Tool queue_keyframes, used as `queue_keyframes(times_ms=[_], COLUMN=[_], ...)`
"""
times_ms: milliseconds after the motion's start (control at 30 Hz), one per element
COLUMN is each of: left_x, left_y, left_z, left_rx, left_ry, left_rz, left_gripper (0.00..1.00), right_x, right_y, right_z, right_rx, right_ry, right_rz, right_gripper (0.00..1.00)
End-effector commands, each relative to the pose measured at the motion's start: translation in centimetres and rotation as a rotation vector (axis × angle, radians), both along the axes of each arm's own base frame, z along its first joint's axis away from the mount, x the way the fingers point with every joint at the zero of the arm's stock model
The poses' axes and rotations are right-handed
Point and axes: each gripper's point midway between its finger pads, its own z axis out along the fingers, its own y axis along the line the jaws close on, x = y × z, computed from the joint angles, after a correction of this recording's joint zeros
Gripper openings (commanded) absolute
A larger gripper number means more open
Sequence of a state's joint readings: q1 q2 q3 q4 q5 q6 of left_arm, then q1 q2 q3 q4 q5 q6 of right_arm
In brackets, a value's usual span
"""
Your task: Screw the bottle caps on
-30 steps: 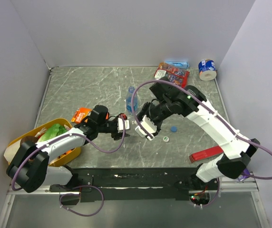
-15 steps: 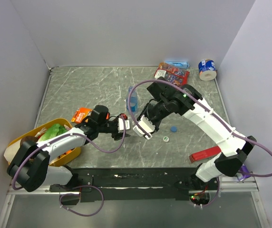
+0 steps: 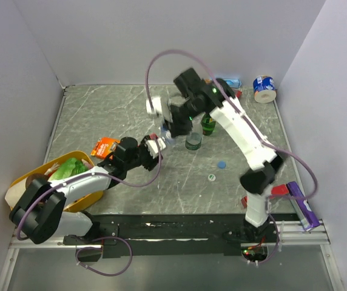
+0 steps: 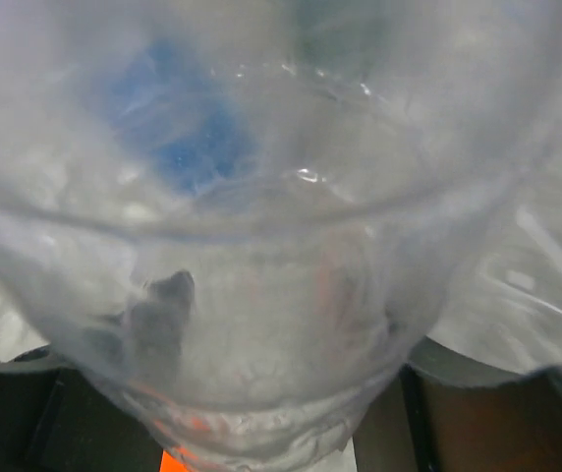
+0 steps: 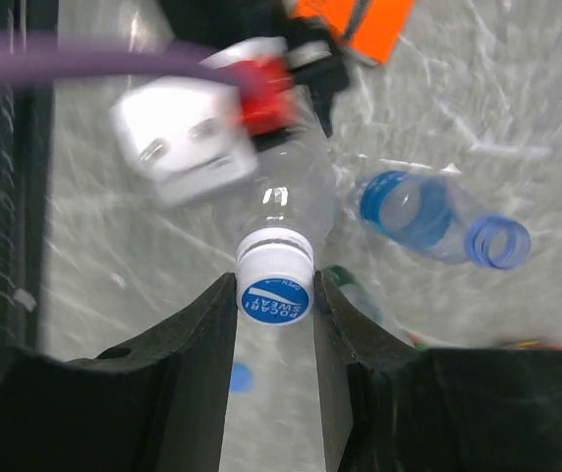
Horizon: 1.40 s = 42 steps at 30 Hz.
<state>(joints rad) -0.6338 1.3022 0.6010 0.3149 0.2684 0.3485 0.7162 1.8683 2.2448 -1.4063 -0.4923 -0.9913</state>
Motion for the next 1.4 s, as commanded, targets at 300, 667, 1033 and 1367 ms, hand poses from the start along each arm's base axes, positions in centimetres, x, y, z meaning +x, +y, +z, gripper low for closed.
queue_keyframes(times_ms=[300,667,1033,1367], left_x=[6.3,1.7,-4.1,-3.7], left_y=[2.3,2.0,-0.6,-1.2], left_z=[7.7,2.6,1.0,2.5], left_rx=[-0.203,-0.045,0.123,0.094], left_ry=[-0.201,-0.092,-0.060,-0.078], left_rz=[0.459,0.078,-0.469,-0.473], left_gripper=[0.01,0.01,0.01,0.01], right_x=[-0.5,-3.3,-4.3,-7.9], right_y=[1.6,-5.9,-2.8,-2.3], right_z=[-0.1,6.9,5.7,1.8], right_rx=[0.063,0.218,0.196,0.127], right_ry=[0.600,0.028,-0.531,-0.547], right_rz=[-0.557,-0.181,0.332,0.607], right_gripper=[0.58,0.77,0.68,0.67])
